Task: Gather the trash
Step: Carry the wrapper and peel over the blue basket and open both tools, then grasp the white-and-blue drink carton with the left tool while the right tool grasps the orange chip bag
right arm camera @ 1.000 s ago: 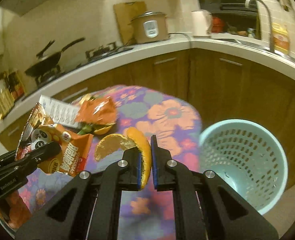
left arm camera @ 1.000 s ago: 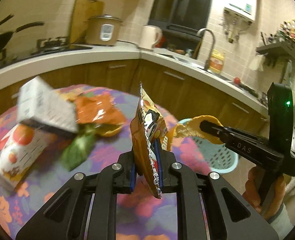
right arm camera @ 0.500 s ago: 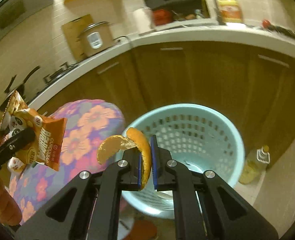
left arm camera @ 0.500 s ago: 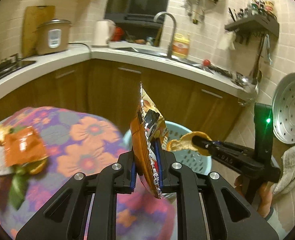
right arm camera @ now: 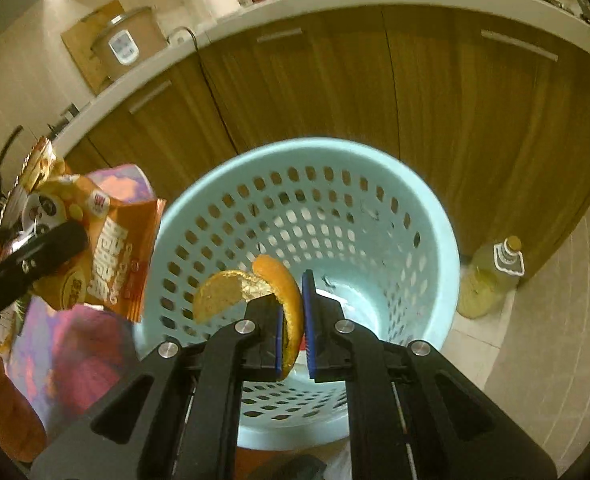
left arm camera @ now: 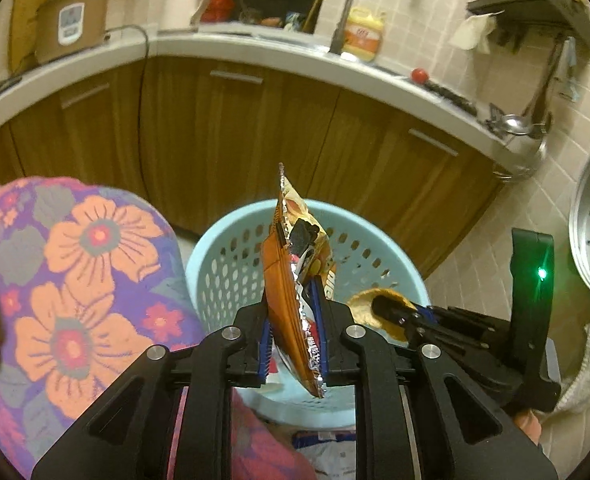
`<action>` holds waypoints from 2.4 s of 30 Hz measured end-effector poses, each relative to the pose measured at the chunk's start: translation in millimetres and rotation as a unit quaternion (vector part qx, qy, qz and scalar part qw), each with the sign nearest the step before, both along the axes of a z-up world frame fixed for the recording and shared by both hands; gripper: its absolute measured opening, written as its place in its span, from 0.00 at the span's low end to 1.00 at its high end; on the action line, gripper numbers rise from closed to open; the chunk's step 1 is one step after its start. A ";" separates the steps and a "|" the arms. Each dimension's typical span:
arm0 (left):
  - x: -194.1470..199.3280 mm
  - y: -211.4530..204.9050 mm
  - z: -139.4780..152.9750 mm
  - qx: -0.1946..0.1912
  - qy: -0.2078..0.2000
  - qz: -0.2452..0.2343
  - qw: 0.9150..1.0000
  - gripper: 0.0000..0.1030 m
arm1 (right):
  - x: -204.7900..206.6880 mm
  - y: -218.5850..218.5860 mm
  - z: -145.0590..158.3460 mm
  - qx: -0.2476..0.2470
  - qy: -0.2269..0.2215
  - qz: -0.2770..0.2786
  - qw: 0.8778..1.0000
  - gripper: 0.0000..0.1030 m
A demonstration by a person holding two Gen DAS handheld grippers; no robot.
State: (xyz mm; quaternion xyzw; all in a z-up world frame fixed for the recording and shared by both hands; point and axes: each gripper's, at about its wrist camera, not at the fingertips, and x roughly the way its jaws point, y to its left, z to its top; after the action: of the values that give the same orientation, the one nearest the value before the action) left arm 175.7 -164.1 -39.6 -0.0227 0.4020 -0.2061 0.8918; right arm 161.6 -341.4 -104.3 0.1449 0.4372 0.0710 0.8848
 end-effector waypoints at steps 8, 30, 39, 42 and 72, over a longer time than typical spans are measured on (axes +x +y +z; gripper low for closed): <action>9.1 -1.4 -16.0 0.008 0.022 -0.004 1.000 0.37 | 4.3 2.7 -21.3 -0.005 0.038 0.007 0.999 0.29; -80.0 77.8 57.0 -0.053 -0.074 0.049 0.995 0.52 | -35.9 45.8 71.9 0.004 -0.073 0.057 0.996 0.53; -138.0 156.9 102.4 -0.069 -0.141 0.113 0.981 0.53 | -57.4 132.8 113.8 -0.003 -0.125 0.155 0.980 0.53; -153.7 186.4 114.0 -0.063 -0.160 0.143 0.975 0.56 | -59.6 164.7 120.3 -0.016 -0.131 0.183 0.974 0.53; -103.2 323.2 64.5 -0.016 -0.041 0.265 0.963 0.35 | 47.9 334.1 76.3 0.044 -0.057 0.316 0.946 0.50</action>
State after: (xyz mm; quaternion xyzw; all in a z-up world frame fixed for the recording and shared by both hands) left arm 72.5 159.1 25.0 -0.1346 0.3409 0.0305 0.9299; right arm 209.4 -7.3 -28.0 0.0338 0.4054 0.3744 0.8332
